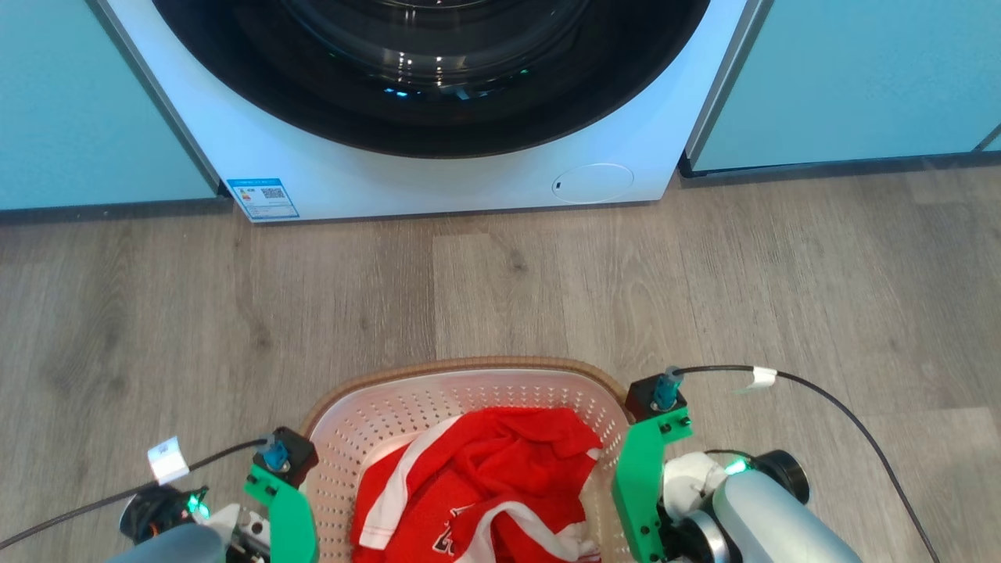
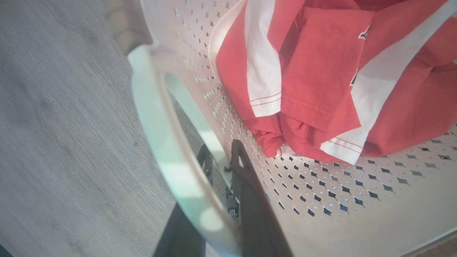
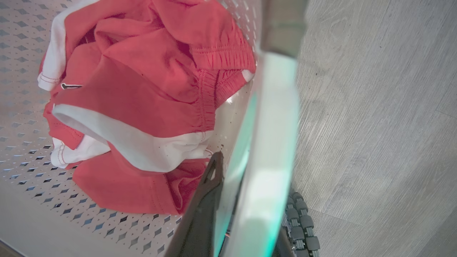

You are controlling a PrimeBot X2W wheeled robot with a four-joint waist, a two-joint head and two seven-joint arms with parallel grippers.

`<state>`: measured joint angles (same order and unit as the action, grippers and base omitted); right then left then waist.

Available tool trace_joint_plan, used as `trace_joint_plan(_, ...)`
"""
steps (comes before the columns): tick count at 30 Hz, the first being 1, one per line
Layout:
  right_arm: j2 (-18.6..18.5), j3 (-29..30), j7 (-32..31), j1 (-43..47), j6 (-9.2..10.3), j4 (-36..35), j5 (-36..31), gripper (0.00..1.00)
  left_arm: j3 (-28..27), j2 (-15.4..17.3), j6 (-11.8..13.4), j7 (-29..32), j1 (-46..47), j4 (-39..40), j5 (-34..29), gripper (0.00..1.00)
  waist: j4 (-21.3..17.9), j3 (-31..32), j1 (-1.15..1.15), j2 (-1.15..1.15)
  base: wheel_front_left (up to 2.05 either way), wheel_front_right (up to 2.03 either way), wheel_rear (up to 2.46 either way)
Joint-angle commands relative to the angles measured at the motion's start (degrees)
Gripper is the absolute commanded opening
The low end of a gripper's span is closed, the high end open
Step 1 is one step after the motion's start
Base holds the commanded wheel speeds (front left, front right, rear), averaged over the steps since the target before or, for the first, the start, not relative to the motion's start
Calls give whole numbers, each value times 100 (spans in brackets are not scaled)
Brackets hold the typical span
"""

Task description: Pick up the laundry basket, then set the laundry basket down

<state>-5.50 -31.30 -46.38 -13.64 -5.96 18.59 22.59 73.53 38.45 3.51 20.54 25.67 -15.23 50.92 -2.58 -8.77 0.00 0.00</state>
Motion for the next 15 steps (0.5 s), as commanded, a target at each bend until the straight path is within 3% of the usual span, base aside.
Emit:
trace_joint_plan(1, 262, -287, 62, -219, -153, -388, -24, 0, -46, 40, -113, -25, 148, 254, -208, 0, -1, 0, 0, 0, 0, 0, 0)
trace_joint_plan(15, 262, -277, 69, -231, -153, -391, -64, 0, -44, 51, -106, -23, 160, 277, -205, 0, 5, -51, 0, 0, 0, 0, 0)
